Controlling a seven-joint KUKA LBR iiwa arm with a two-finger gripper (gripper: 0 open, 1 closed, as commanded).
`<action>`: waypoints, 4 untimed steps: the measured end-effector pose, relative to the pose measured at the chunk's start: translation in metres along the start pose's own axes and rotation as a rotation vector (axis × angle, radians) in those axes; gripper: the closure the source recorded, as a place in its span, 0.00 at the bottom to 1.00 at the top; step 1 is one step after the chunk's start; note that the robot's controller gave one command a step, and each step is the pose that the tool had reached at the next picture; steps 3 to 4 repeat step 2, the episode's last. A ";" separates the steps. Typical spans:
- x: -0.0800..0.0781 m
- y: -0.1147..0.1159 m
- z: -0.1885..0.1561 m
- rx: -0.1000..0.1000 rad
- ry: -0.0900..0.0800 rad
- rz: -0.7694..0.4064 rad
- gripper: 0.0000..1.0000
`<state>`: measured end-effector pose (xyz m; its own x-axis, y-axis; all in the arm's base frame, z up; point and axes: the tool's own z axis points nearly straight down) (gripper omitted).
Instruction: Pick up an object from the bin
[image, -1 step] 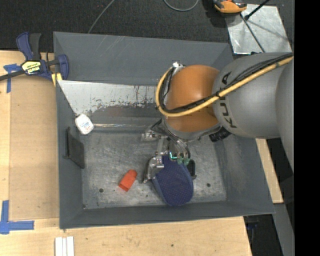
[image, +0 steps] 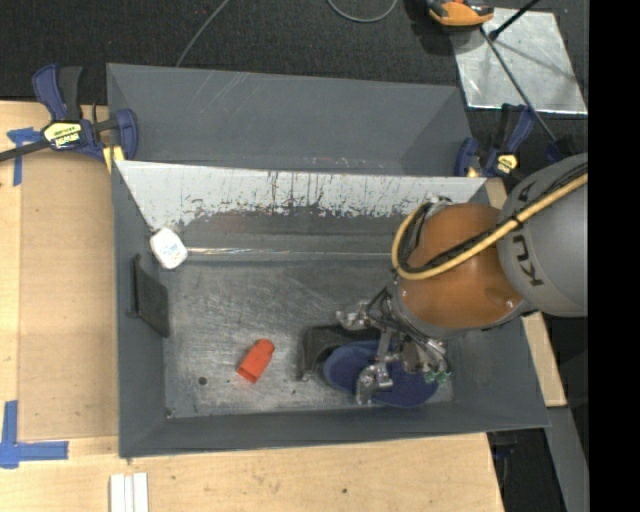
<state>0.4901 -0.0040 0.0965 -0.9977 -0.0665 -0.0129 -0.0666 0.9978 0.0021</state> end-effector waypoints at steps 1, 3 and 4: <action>-0.004 0.002 -0.002 0.001 -0.010 0.000 1.00; -0.038 0.016 -0.136 0.003 0.004 0.014 1.00; -0.038 0.016 -0.136 0.003 0.004 0.014 1.00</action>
Offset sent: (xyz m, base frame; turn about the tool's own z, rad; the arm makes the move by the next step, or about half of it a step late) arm 0.0000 0.0000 0.0000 0.0000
